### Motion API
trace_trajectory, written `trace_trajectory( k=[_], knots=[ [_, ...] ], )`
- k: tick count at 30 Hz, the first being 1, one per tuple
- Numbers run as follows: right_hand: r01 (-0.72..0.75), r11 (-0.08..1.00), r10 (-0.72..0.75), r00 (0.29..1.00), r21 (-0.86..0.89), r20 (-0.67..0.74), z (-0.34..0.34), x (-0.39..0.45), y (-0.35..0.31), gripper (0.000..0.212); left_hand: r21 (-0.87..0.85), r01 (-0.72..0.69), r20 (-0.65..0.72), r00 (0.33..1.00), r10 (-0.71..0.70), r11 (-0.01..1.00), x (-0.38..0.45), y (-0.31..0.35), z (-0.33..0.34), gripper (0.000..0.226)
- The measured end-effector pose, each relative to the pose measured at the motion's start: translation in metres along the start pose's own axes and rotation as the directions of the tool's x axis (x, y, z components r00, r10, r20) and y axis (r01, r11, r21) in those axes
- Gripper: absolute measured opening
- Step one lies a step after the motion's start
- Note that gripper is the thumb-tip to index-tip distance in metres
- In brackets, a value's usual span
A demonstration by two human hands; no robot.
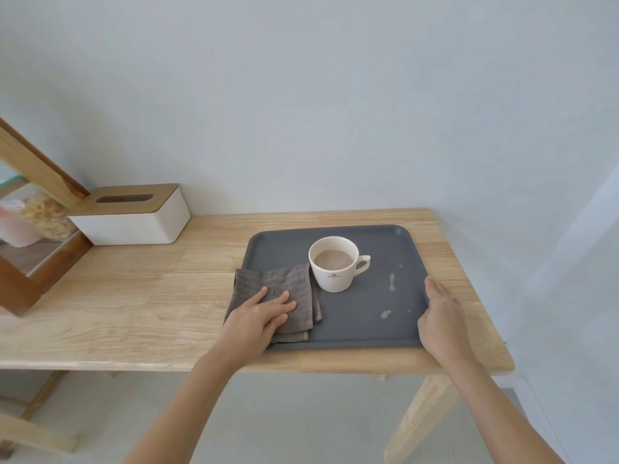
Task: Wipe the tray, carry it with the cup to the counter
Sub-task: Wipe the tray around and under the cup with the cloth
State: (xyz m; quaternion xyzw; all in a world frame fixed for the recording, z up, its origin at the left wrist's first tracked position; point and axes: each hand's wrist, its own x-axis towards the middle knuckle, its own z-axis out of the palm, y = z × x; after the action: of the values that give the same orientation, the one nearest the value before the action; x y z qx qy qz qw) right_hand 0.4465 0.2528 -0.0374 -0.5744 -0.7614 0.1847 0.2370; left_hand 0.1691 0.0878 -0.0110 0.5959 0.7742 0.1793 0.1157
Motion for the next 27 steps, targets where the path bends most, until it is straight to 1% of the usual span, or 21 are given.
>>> trace_trajectory(
  k=[1, 3, 4, 7, 9, 10, 12, 13, 15, 23, 27],
  knots=[
    [0.0, 1.0, 0.0, 1.0, -0.002, 0.002, 0.0, 0.0, 0.001, 0.062, -0.008, -0.02, 0.008, 1.0, 0.02, 1.0, -0.01, 0.003, 0.0, 0.041],
    [0.003, 1.0, -0.003, 1.0, -0.001, 0.005, 0.001, 0.001, 0.001, 0.063, -0.006, -0.049, 0.024, 0.999, 0.049, 0.999, -0.024, 0.008, 0.0, 0.065],
    [0.007, 1.0, -0.007, 1.0, -0.004, 0.006, 0.001, 0.001, 0.001, 0.063, 0.007, -0.051, 0.035, 0.998, 0.05, 0.999, -0.027, 0.009, -0.001, 0.072],
    [0.009, 1.0, -0.009, 1.0, -0.013, 0.009, 0.001, 0.001, 0.002, 0.064, 0.117, -0.056, 0.022, 0.998, 0.054, 0.992, -0.016, 0.012, -0.008, 0.081],
    [0.007, 1.0, -0.007, 1.0, -0.019, 0.014, 0.001, 0.001, 0.002, 0.064, 0.197, -0.005, 0.016, 1.0, 0.002, 0.98, -0.003, 0.01, -0.01, 0.092],
    [0.007, 1.0, -0.007, 1.0, -0.022, 0.017, 0.001, 0.0, 0.002, 0.065, 0.207, 0.044, 0.047, 0.997, -0.055, 0.977, 0.002, 0.01, -0.008, 0.1],
    [0.006, 1.0, -0.005, 1.0, -0.021, 0.016, 0.001, 0.0, 0.001, 0.065, 0.235, 0.111, 0.161, 0.975, -0.151, 0.966, 0.01, 0.01, -0.004, 0.11],
    [0.003, 1.0, -0.003, 1.0, -0.019, 0.016, 0.001, 0.0, 0.0, 0.065, 0.266, 0.113, 0.206, 0.964, -0.171, 0.957, 0.012, 0.011, -0.002, 0.111],
    [0.001, 1.0, -0.001, 1.0, -0.019, 0.015, 0.001, 0.0, 0.0, 0.065, 0.306, 0.099, 0.241, 0.954, -0.177, 0.947, 0.011, 0.013, 0.0, 0.111],
    [-0.004, 1.0, 0.004, 1.0, -0.009, 0.015, -0.001, -0.003, -0.002, 0.065, 0.32, 0.089, 0.238, 0.956, -0.171, 0.943, -0.004, 0.036, 0.01, 0.106],
    [-0.006, 1.0, 0.006, 1.0, -0.004, 0.021, -0.002, -0.002, -0.003, 0.065, 0.29, 0.069, 0.227, 0.964, -0.139, 0.954, -0.011, 0.046, 0.016, 0.102]
  ],
)
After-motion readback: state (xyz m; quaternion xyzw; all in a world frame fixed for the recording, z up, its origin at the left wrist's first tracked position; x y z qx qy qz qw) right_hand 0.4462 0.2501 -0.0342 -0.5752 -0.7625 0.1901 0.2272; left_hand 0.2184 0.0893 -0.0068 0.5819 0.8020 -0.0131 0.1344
